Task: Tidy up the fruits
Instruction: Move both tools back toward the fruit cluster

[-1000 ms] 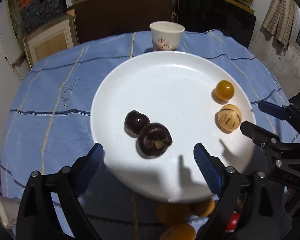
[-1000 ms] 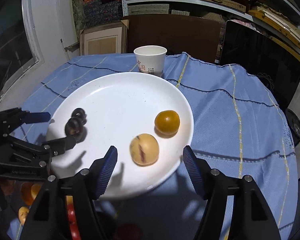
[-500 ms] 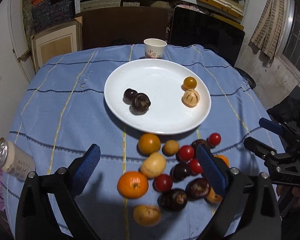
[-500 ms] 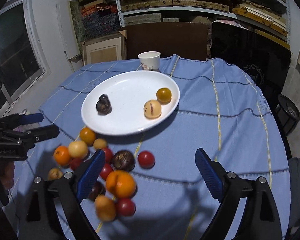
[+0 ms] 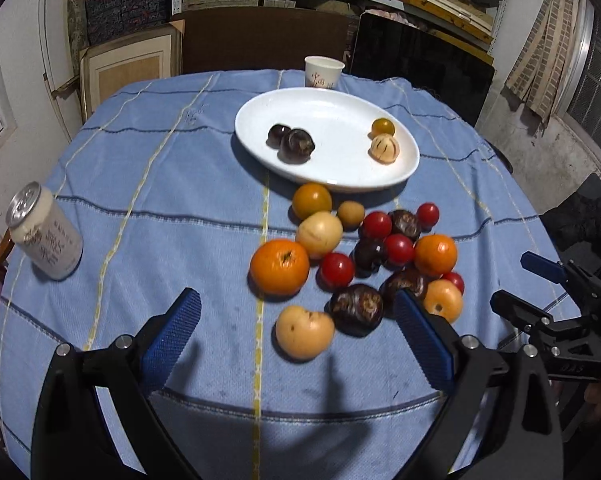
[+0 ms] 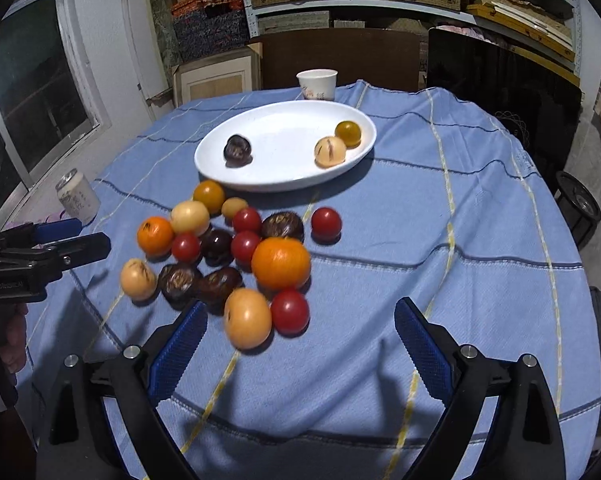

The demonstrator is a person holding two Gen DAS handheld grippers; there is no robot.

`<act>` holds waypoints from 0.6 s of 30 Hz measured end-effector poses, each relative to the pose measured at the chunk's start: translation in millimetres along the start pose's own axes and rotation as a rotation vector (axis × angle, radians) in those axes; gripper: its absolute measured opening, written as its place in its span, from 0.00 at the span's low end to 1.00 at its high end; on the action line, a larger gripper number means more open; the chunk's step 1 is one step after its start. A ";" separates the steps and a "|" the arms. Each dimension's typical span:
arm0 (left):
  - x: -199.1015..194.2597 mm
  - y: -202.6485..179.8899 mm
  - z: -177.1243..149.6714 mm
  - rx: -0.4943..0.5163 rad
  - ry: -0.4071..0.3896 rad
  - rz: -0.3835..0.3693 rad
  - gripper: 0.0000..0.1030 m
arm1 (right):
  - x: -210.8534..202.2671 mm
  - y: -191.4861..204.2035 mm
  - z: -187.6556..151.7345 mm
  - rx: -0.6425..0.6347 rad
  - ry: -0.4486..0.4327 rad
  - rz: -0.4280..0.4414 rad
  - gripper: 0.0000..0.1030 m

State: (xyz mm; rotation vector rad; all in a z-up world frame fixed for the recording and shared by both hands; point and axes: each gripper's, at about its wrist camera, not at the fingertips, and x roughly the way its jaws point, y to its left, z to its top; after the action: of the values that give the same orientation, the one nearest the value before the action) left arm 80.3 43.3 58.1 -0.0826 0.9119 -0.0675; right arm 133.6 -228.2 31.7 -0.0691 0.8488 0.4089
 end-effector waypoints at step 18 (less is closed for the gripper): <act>39.0 -10.0 -32.1 0.101 0.069 0.041 0.81 | -5.5 8.1 -28.1 -0.036 0.031 0.039 0.93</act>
State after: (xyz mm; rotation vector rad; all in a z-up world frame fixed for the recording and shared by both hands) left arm 78.5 28.3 8.9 0.0331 0.9771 -0.0784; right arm 107.2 -228.7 17.9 -0.0926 0.8743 0.4611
